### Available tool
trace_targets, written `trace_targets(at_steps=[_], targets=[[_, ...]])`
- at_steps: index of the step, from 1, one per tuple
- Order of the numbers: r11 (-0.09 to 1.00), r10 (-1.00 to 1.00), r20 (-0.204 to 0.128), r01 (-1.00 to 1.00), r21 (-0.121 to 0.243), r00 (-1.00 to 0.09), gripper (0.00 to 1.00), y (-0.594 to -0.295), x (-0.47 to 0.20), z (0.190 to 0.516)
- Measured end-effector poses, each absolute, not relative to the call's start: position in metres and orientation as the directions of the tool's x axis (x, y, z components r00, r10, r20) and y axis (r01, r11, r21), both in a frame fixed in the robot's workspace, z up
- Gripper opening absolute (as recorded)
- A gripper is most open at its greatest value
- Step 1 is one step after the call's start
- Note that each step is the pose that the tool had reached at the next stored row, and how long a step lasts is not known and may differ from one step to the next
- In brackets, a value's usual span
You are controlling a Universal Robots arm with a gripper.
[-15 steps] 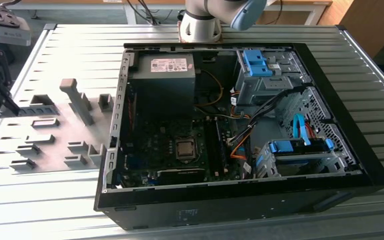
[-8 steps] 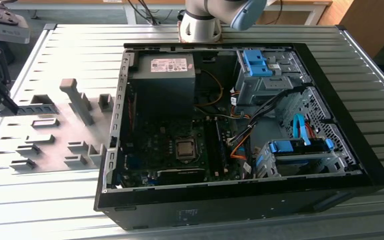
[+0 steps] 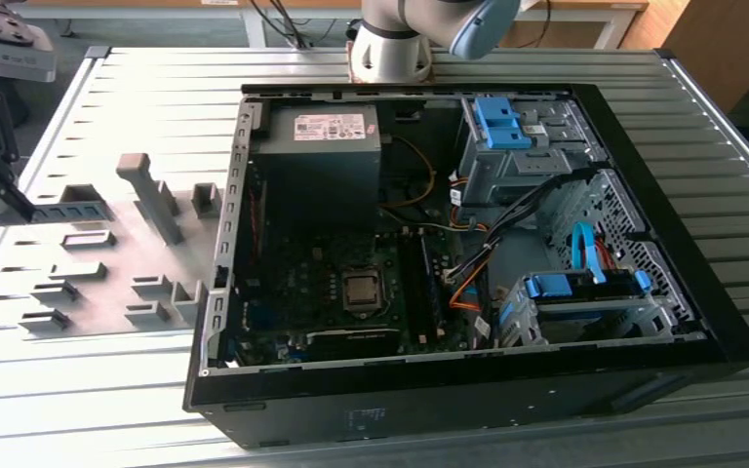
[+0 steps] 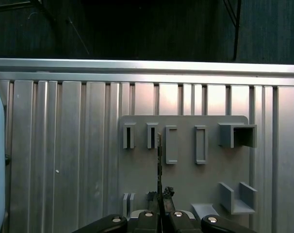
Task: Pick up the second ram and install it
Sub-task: 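Pick up the second ram and move it above second insertion slot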
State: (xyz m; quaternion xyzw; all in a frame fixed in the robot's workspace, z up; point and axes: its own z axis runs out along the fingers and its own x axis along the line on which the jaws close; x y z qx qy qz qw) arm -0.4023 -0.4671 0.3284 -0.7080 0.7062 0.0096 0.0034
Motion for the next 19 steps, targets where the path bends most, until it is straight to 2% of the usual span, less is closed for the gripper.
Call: trace_targets(at_steps=[19], targets=[[-0.003, -1.0, -0.019, -1.0, 0.009, 0.002, 0.14, -0.467, -0.402, 0.341]])
